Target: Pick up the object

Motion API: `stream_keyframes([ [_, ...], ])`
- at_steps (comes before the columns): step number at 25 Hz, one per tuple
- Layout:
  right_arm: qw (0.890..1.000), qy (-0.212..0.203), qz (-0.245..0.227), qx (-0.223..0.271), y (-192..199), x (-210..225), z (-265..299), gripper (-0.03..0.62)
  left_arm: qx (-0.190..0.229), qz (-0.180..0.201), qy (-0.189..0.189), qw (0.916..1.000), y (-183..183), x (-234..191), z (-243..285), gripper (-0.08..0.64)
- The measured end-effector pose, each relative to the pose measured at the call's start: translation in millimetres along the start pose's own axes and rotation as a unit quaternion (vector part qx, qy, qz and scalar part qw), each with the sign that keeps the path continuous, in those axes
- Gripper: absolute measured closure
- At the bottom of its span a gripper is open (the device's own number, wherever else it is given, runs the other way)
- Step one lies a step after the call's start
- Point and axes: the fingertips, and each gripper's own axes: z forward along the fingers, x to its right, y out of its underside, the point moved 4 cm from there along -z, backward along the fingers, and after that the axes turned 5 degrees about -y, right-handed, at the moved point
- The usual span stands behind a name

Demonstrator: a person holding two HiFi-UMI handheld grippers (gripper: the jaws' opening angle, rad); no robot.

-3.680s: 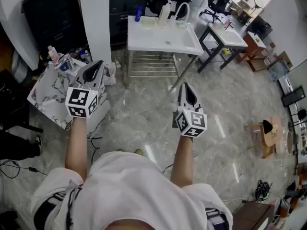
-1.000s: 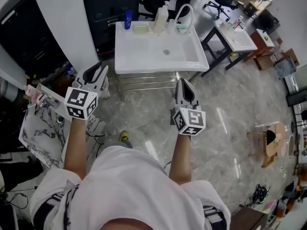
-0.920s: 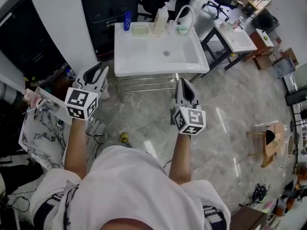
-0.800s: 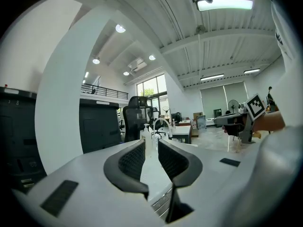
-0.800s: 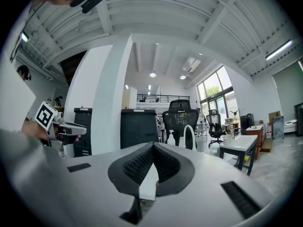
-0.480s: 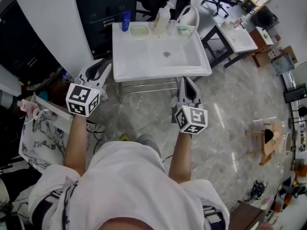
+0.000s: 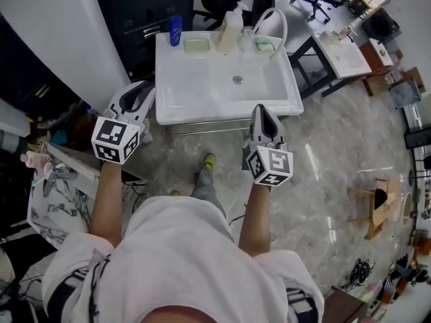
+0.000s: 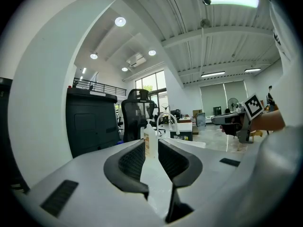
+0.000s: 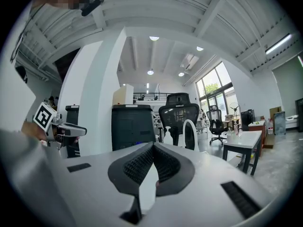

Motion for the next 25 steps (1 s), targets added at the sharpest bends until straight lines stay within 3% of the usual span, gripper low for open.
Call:
stream_keyframes([
  [12,0.999,-0.045,0.016,-0.019,6,107,115,0.586,-0.034,-0.013,-0.043,0.9984,3,-1,131,0.476],
  [18,0.997,-0.076,0.022,-0.02,1,167,179,0.586,-0.046,0.001,-0.066,0.9967,-9,5,200,0.476],
  [25,0.991,-0.125,0.032,-0.019,0,197,231,0.586,-0.062,0.018,-0.083,0.9944,-22,14,254,0.476],
])
